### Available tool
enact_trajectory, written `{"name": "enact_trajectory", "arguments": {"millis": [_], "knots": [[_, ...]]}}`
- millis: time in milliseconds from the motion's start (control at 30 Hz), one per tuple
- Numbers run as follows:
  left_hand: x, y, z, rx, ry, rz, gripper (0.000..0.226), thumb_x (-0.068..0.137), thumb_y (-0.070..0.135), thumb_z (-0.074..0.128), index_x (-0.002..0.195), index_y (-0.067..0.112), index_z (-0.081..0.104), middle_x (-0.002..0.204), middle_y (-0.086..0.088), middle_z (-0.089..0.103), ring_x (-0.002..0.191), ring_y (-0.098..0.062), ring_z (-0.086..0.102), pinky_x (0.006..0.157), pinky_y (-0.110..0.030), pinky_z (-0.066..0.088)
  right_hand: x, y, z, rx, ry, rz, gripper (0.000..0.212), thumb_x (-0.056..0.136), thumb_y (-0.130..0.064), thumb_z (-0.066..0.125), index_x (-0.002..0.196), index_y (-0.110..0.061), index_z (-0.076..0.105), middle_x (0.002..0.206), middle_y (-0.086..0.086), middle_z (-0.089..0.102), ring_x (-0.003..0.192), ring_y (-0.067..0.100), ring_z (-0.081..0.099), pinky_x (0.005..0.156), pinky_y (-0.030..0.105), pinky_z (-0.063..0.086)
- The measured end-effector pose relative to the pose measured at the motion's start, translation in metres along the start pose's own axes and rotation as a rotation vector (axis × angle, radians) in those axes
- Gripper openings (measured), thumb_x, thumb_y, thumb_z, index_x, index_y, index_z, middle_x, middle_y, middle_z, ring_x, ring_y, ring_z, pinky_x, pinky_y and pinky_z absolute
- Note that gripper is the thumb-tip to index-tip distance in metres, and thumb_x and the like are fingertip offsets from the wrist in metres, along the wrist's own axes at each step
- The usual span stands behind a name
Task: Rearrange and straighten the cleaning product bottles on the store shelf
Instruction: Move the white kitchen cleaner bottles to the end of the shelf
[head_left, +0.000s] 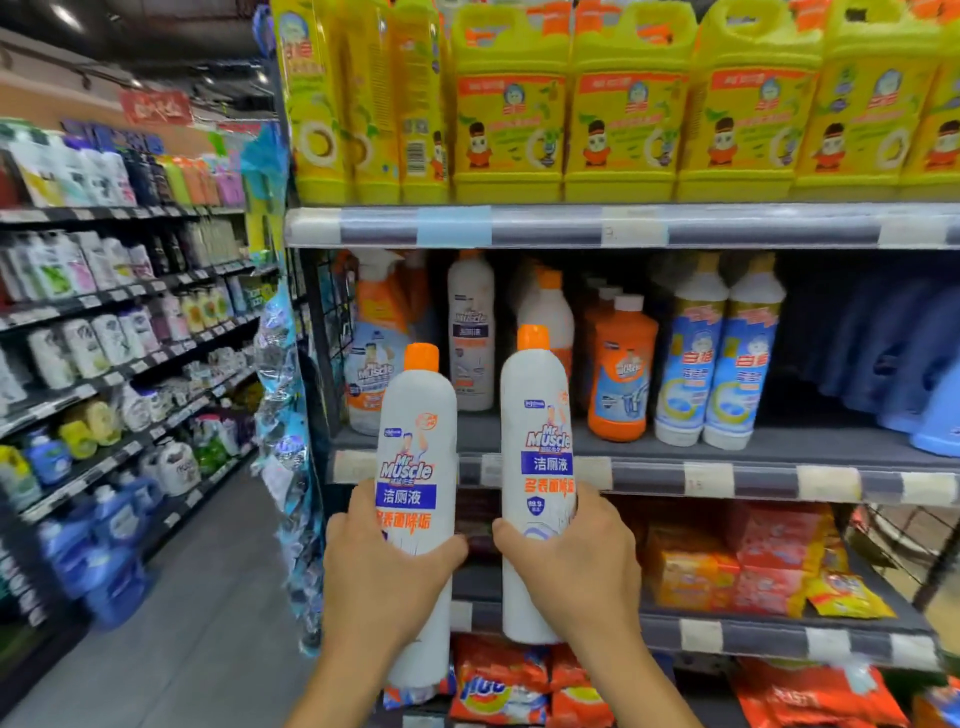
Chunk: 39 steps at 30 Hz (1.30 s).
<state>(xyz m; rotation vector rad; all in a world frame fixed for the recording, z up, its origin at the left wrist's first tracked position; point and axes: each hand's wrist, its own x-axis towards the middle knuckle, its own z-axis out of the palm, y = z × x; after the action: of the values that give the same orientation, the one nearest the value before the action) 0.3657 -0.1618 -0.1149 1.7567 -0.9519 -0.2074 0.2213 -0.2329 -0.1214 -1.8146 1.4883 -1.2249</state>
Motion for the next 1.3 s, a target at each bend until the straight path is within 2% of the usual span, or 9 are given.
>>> {"name": "enact_trajectory", "arguments": {"millis": [200,300,433,633,867,1000,1300], "knots": [[0.018,-0.013,-0.015,0.054,-0.017,-0.015,0.059,0.048,0.045,0.080,0.097,0.040,0.049,0.090,0.004,0.062,0.078,-0.013,0.061,0.066,-0.035,0.053,0.031,-0.018,0.036,-0.014,-0.028,-0.017,0.056,0.048,-0.066,0.064,0.090,-0.032,0.053,0.083,-0.013,0.060,0.072,0.005,0.058,0.054,0.025,0.044],[0.025,-0.016,-0.018,0.079,-0.022,-0.028,0.060,0.043,0.052,0.076,0.097,0.042,0.049,0.089,0.007,0.062,0.075,-0.009,0.060,0.062,-0.032,0.052,0.064,-0.033,0.057,-0.006,-0.042,-0.045,0.052,0.053,-0.057,0.074,0.093,-0.028,0.055,0.083,-0.010,0.062,0.071,0.005,0.059,0.055,0.026,0.050],[0.031,-0.018,-0.023,0.105,0.010,-0.026,0.064,0.035,0.062,0.065,0.094,0.042,0.050,0.086,0.010,0.061,0.073,-0.005,0.058,0.057,-0.028,0.044,0.104,-0.049,0.083,0.004,-0.039,-0.072,0.061,0.056,-0.053,0.078,0.101,-0.020,0.054,0.093,-0.001,0.063,0.080,0.015,0.064,0.066,0.036,0.058],[0.044,-0.020,-0.027,0.118,0.027,-0.044,0.058,0.040,0.060,0.071,0.091,0.041,0.049,0.086,0.010,0.063,0.073,-0.005,0.058,0.056,-0.028,0.044,0.150,-0.063,0.105,-0.012,-0.057,-0.052,0.066,0.058,-0.050,0.078,0.105,-0.012,0.052,0.100,0.007,0.061,0.084,0.023,0.064,0.070,0.041,0.058],[0.051,-0.016,-0.022,0.135,0.044,-0.036,0.058,0.038,0.062,0.066,0.088,0.042,0.047,0.085,0.011,0.062,0.071,-0.004,0.058,0.054,-0.026,0.042,0.174,-0.060,0.128,0.055,0.040,-0.109,0.066,0.061,-0.047,0.078,0.107,-0.008,0.051,0.105,0.010,0.054,0.087,0.025,0.061,0.071,0.042,0.057],[0.053,-0.016,-0.020,0.140,0.046,-0.037,0.058,0.038,0.063,0.066,0.088,0.041,0.047,0.086,0.010,0.062,0.071,-0.004,0.058,0.052,-0.024,0.040,0.183,-0.050,0.141,0.066,0.071,-0.151,0.068,0.063,-0.046,0.081,0.111,-0.009,0.049,0.110,0.011,0.052,0.094,0.025,0.059,0.075,0.036,0.053],[0.052,-0.023,-0.017,0.146,0.060,-0.028,0.061,0.041,0.063,0.071,0.093,0.041,0.049,0.087,0.010,0.062,0.074,-0.005,0.058,0.057,-0.029,0.046,0.192,-0.042,0.161,0.070,0.153,-0.200,0.073,0.062,-0.037,0.086,0.112,0.000,0.047,0.111,0.018,0.053,0.100,0.030,0.058,0.079,0.035,0.051]]}}
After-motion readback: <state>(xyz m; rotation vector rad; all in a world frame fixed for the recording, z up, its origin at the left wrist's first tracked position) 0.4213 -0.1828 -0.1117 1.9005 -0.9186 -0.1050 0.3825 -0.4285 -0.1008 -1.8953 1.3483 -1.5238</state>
